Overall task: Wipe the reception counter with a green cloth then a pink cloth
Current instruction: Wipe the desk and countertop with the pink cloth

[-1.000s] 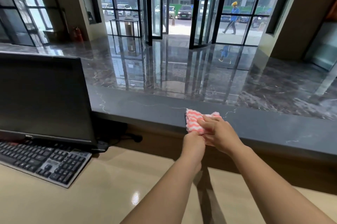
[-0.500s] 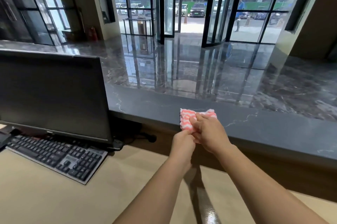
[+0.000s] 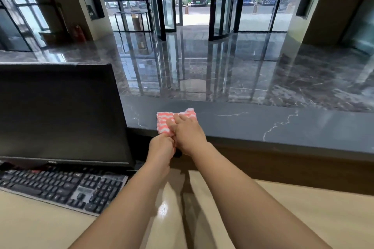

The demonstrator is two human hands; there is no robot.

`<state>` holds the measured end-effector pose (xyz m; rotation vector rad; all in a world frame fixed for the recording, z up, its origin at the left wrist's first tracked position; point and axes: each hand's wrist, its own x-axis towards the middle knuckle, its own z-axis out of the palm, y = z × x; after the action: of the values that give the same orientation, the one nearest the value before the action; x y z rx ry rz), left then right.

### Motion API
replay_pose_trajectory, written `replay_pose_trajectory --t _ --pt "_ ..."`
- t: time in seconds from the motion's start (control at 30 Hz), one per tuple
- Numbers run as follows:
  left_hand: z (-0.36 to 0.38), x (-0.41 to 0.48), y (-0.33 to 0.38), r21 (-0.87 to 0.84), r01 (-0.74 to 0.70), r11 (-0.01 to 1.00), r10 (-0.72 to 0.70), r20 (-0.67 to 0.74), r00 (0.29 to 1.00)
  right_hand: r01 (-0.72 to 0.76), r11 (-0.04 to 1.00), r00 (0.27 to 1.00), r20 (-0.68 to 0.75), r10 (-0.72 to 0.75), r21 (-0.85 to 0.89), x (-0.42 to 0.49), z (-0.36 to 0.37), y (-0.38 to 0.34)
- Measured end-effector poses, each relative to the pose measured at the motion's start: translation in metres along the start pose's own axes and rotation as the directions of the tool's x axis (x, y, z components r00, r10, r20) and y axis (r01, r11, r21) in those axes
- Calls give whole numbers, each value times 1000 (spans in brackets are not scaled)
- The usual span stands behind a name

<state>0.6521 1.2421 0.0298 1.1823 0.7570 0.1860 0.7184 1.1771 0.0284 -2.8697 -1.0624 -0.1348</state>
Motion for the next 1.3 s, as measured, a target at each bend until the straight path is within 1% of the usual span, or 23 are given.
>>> replay_pose_trajectory --t 0.07,0.13,0.17,0.2,0.27,0.33,0.37,0.4,0.47,0.5,0.57,0.67,0.73,0.83,0.9,1.0,1.07,1.17,1.3 --pt "8 -3 -2 134 -22 991 22 3 1000 14 999 1000 14 -15 47 -7 -1 5" --pt "12 -5 -5 284 -150 947 148 29 989 37 994 999 26 -40 106 -13 -3 10" --pt "17 -8 -7 335 -210 918 206 50 977 34 991 999 30 -39 130 -18 -5 17" --pt "23 -13 -10 373 -244 895 234 73 969 25 988 999 34 -31 153 -25 -7 26" --pt "41 -23 -17 455 -282 845 257 117 959 5 980 1000 27 -11 199 -43 -11 50" --pt "65 -35 -27 575 -293 764 247 158 956 -24 972 1000 21 20 233 -64 -15 79" --pt "78 -41 -32 659 -298 690 239 181 954 -49 968 999 26 44 246 -76 -17 93" --pt "90 -49 -36 743 -311 592 244 203 948 -79 963 997 34 73 257 -89 -20 108" --pt "115 -68 -42 866 -351 355 311 245 918 -141 949 990 60 129 282 -116 -27 140" --pt "128 -79 -45 897 -369 244 361 270 893 -171 940 985 70 157 296 -130 -31 158" --pt "156 -98 -51 905 -417 90 442 339 831 -242 917 970 88 225 319 -160 -40 198" --pt "184 -106 -59 888 -456 -68 486 428 762 -355 881 935 118 335 313 -201 -49 257" --pt "198 -105 -65 877 -458 -145 463 469 752 -438 855 899 128 419 277 -233 -55 301" --pt "209 -103 -71 870 -415 -267 418 492 763 -546 799 837 124 533 251 -273 -64 353" --pt "211 -100 -74 863 -394 -317 425 501 754 -576 784 817 123 563 233 -282 -68 368" --pt "210 -99 -80 846 -405 -347 429 527 733 -571 799 820 81 567 189 -272 -65 360" --pt "208 -100 -82 835 -417 -358 437 545 716 -547 824 836 42 548 145 -258 -60 346" --pt "205 -99 -82 833 -427 -353 447 550 705 -486 861 873 44 486 151 -227 -54 324" --pt "200 -97 -79 834 -423 -354 417 546 727 -362 917 932 49 358 170 -177 -48 282"
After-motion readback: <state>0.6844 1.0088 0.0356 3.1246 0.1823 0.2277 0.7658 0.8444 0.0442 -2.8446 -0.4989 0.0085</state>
